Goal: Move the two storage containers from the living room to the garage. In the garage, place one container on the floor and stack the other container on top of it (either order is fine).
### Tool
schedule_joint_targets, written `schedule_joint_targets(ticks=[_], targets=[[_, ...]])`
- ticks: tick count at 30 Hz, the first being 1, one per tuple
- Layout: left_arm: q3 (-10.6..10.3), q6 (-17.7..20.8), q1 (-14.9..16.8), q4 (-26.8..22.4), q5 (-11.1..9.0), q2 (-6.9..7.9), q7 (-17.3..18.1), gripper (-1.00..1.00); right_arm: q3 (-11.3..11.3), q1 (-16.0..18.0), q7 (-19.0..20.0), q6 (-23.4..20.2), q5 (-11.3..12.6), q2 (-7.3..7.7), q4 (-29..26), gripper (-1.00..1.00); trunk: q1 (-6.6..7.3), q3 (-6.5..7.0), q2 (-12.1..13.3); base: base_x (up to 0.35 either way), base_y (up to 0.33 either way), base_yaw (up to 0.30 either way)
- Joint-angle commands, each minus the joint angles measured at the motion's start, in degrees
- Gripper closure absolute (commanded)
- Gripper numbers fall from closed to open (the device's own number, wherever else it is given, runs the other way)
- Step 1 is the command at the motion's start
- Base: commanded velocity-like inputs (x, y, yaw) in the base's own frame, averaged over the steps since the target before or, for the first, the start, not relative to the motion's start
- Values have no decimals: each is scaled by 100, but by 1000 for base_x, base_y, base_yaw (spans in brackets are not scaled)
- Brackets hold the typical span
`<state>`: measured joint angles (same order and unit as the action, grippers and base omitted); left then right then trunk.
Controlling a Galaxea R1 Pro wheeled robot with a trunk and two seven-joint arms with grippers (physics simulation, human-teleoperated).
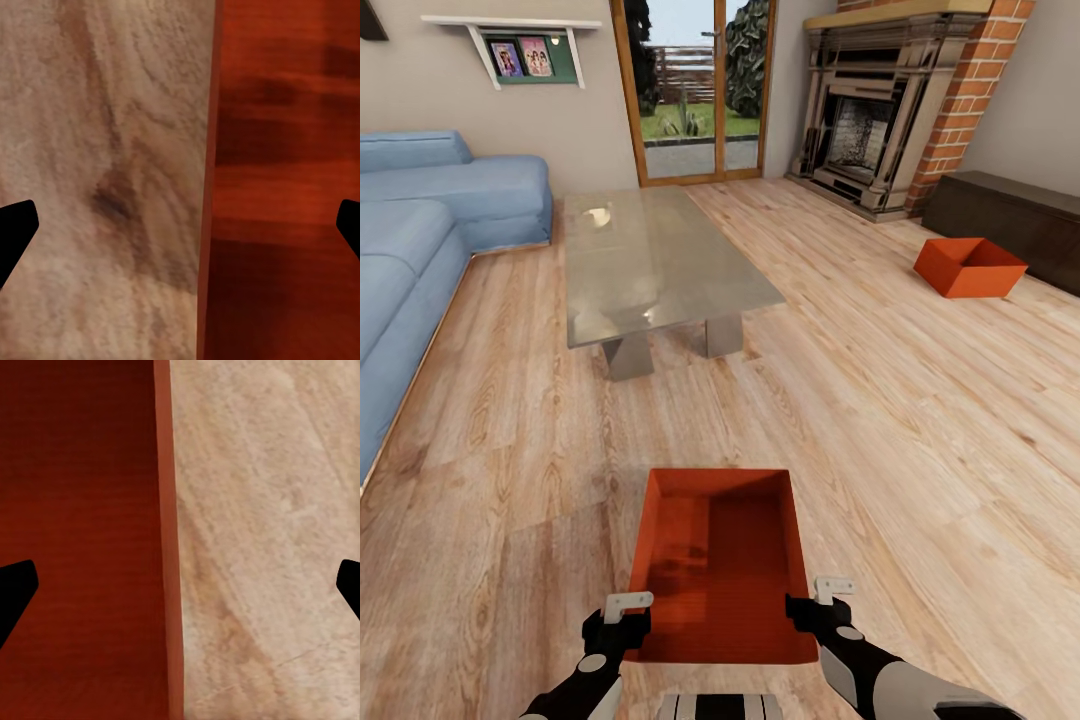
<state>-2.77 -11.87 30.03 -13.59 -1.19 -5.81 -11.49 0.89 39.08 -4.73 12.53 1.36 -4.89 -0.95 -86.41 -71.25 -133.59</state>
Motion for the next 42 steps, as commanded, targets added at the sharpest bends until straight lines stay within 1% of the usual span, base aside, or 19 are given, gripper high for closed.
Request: schedule_joint_targets(ticks=[1, 7, 31, 32, 42], targets=[[-30, -17, 3, 5, -12, 1, -31, -100, 7, 3, -11, 21, 13, -1, 5, -100, -21, -22, -43, 0, 0, 0], [-30, -17, 3, 5, -12, 1, -29, -100, 6, 3, -11, 21, 13, -3, 7, -100, -153, -130, -284, 0, 0, 0], [-22, -9, 3, 60, -4, -8, -44, -100, 0, 3, -11, 30, 13, -3, 8, -100, -153, -130, -284, 0, 0, 0], [-24, -9, 3, 67, -4, -8, -45, 100, 1, 3, -11, 30, 13, -3, 8, 100, -153, -130, -284, 0, 0, 0], [-9, -9, 3, 66, -15, 0, -46, 100, 4, 3, -11, 74, 13, -3, 8, 100, -153, -130, -284, 0, 0, 0]])
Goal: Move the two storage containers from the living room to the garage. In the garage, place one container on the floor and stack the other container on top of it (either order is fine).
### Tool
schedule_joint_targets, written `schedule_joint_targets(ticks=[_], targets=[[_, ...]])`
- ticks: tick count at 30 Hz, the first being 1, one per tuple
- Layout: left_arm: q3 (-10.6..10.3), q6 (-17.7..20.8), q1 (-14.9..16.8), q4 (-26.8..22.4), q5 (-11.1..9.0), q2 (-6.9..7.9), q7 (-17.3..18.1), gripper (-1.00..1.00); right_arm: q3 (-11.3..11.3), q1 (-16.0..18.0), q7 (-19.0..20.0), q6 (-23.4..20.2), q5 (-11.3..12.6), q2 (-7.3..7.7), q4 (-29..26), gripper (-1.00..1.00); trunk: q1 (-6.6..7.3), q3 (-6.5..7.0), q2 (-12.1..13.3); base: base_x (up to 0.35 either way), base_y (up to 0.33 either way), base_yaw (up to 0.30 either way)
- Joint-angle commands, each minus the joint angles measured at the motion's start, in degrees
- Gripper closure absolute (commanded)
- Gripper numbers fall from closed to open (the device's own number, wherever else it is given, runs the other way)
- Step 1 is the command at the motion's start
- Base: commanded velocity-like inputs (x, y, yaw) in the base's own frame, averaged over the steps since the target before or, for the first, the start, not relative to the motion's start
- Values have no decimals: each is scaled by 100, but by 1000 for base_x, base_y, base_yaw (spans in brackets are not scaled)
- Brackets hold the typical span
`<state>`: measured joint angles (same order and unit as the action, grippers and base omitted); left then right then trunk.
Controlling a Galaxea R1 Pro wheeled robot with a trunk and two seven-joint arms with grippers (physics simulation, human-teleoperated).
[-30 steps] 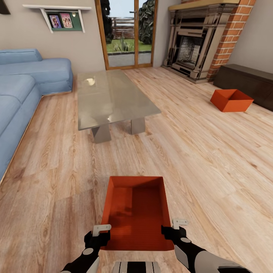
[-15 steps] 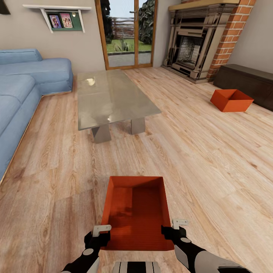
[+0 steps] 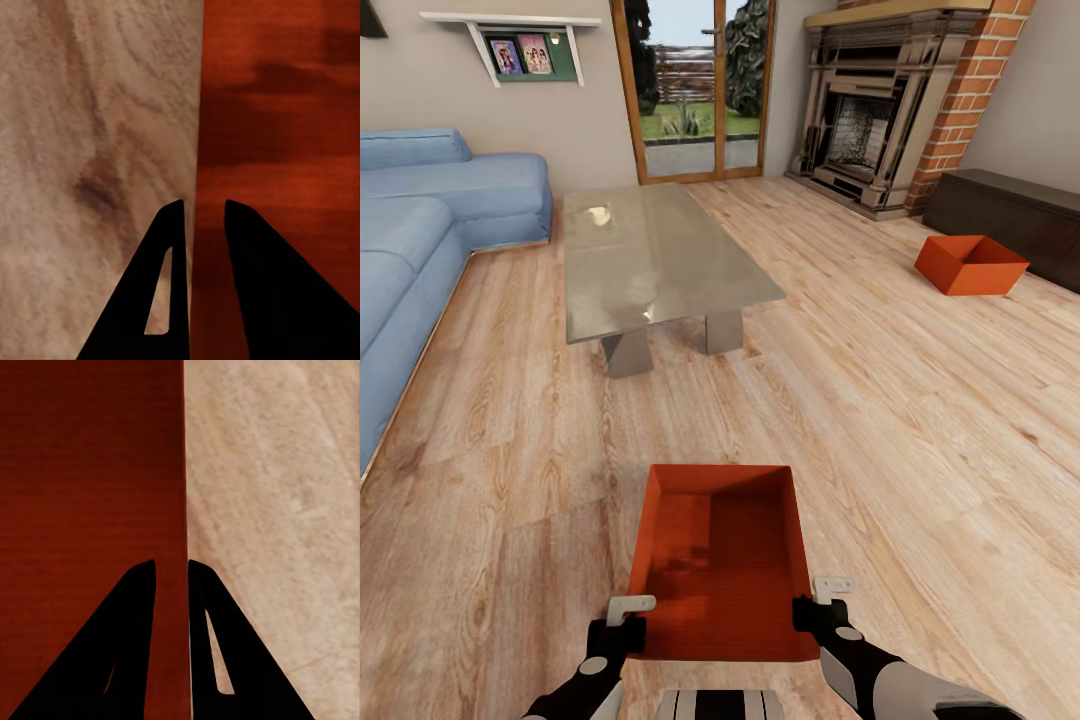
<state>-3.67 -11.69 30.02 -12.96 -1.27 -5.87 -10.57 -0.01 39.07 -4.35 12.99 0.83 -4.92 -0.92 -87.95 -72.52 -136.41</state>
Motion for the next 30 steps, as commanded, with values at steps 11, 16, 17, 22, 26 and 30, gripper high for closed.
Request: schedule_joint_targets(ticks=[11, 16, 17, 22, 26, 30], targets=[[86, -26, 3, 11, -13, 3, -139, 100, 93, 4, -57, 28, 67, 0, 4, 100, 1, -3, -1, 0, 0, 0], [78, -26, 3, 5, -8, 0, -139, 100, 93, 4, -57, 28, 67, 0, 4, 100, 23, 15, 39, 0, 0, 0], [75, -26, 3, 4, -6, 3, -139, 100, 94, 4, -58, 28, 67, 0, 4, 100, 45, 32, 79, 0, 0, 0], [76, -26, 3, 3, -5, 7, -139, 100, 97, 4, -69, 28, 90, 0, 4, 100, 155, 122, 279, 0, 0, 0], [77, -26, 3, 4, -5, 7, -139, 100, 97, 4, -74, 28, 87, 0, 4, 100, 243, 194, 440, 0, 0, 0], [77, -26, 3, -4, -5, 7, -139, 100, 92, 4, -75, 28, 84, 0, 4, 100, 330, 266, 600, 0, 0, 0]])
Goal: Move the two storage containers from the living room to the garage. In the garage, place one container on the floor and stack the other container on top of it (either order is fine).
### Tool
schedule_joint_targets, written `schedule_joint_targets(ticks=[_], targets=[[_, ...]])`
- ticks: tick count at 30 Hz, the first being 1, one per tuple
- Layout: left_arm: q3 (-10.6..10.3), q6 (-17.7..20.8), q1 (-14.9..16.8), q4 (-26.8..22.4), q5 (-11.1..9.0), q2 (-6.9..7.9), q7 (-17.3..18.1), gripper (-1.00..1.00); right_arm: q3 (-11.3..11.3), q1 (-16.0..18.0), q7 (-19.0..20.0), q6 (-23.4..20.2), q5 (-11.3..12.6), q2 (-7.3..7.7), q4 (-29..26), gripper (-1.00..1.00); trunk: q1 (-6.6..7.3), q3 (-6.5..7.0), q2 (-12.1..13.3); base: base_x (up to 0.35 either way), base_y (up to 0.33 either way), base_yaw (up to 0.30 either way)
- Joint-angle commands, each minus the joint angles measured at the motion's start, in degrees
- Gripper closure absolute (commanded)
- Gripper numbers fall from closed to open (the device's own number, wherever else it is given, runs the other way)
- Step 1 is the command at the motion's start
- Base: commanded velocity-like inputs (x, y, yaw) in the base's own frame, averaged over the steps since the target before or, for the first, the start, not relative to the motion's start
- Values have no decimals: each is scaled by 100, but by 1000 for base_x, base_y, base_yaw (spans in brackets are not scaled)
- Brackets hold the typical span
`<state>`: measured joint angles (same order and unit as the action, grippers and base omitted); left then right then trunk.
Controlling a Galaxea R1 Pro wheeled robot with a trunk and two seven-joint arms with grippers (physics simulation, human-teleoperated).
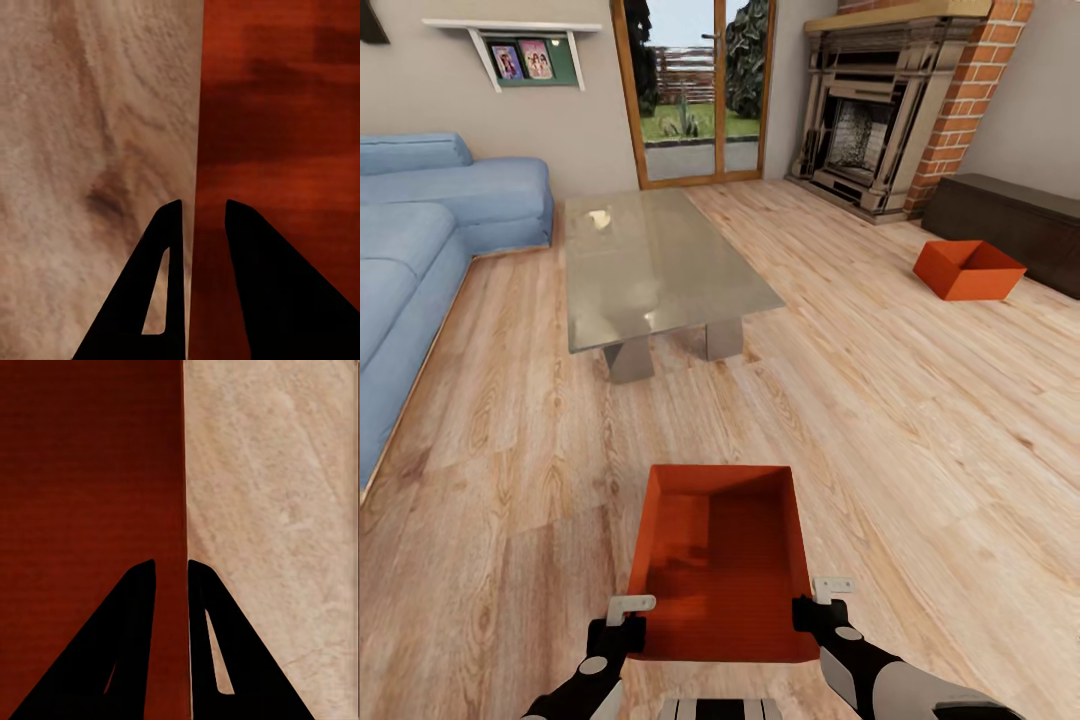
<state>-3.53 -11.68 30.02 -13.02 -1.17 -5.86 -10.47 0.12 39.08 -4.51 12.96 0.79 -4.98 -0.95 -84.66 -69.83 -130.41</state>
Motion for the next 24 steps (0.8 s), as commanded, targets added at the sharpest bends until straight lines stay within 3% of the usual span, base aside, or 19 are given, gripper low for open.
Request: schedule_joint_targets(ticks=[1, 24], targets=[[63, -27, 3, 2, -15, 6, -148, 100, 78, 3, -59, 31, 89, 6, 7, 100, 23, 15, 40, 0, 0, 0], [54, -27, 3, -22, -15, 6, -147, 100, 80, 3, -59, 38, 80, 5, 7, 100, 529, 428, 963, 0, 0, 0]])
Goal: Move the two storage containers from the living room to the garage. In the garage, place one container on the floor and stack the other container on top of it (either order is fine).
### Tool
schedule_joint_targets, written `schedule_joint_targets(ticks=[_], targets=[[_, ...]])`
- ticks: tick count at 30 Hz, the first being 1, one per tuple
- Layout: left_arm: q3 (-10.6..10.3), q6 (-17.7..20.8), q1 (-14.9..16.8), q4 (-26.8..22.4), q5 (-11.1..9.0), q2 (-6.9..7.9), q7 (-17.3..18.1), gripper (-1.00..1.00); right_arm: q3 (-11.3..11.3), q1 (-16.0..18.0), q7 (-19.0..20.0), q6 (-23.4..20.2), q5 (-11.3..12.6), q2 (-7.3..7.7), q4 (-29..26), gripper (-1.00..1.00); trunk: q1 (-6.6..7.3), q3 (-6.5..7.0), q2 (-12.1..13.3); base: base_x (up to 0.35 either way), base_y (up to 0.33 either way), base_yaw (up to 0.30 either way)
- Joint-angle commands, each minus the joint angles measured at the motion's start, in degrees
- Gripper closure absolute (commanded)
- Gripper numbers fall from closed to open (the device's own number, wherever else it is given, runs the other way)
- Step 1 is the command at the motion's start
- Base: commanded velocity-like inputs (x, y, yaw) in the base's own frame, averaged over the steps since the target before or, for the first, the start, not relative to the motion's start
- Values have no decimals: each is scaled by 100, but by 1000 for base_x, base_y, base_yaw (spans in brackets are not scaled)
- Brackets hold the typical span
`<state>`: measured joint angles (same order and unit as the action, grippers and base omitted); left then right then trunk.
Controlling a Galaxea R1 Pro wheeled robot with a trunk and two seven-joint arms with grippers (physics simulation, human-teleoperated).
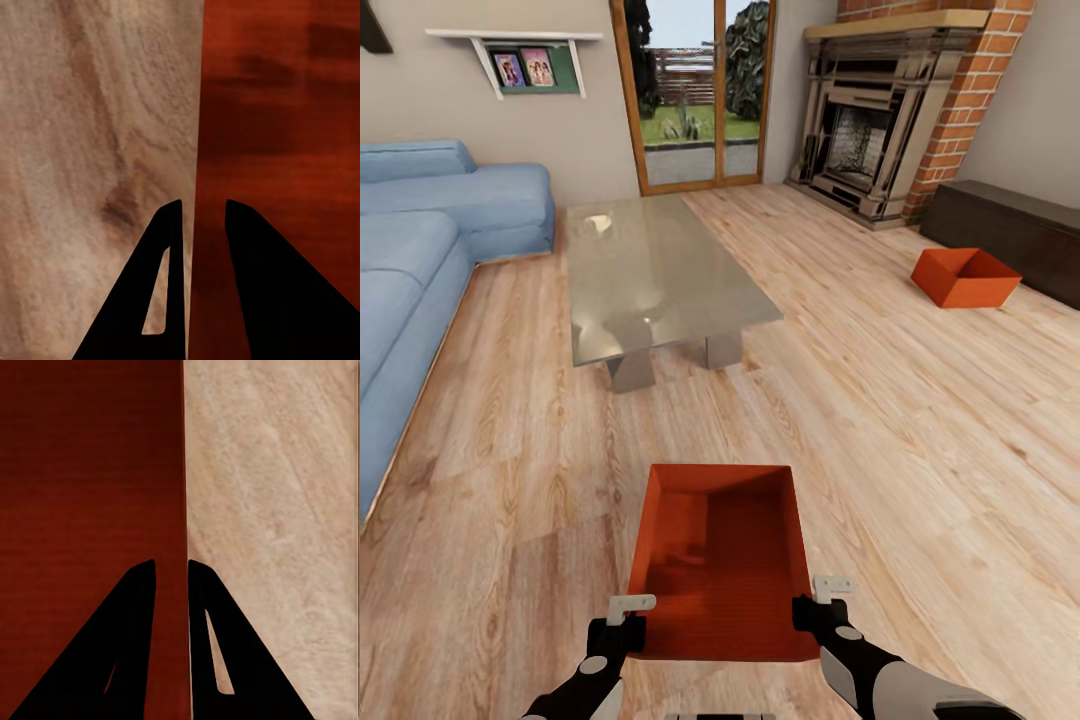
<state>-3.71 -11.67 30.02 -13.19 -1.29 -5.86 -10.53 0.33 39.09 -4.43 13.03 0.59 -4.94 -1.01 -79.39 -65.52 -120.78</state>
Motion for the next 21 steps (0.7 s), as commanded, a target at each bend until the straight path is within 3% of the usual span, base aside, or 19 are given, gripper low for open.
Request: schedule_joint_targets(ticks=[1, 21], targets=[[72, -28, 4, -3, -2, 6, -139, 100, 59, 2, -67, 32, 99, 1, 13, 100, 23, 15, 40, 0, 0, 0], [72, -28, 4, -6, -2, 6, -142, 100, 62, 2, -78, 33, 100, -28, 13, 100, 463, 374, 842, 0, 0, 0]])
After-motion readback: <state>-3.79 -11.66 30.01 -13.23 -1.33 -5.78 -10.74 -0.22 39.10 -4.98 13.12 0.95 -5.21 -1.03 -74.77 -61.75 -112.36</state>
